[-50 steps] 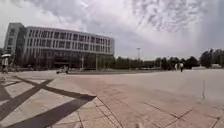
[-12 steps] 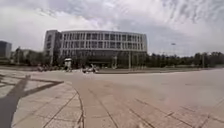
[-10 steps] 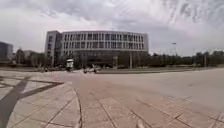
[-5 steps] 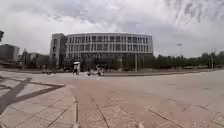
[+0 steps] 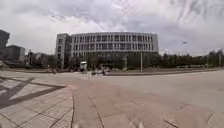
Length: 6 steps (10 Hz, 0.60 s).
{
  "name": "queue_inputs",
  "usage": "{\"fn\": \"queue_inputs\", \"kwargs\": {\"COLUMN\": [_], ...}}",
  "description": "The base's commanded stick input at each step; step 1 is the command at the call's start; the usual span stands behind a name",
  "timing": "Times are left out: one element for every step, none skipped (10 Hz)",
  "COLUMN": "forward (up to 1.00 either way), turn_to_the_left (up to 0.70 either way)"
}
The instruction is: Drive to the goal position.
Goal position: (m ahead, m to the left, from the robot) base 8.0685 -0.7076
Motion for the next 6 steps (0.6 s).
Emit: {"fn": "queue_inputs", "kwargs": {"forward": [0.7,0.7,0.7,0.7,0.7,0.7], "turn_to_the_left": [0.14,0.14,0.14,0.14,0.14,0.14]}}
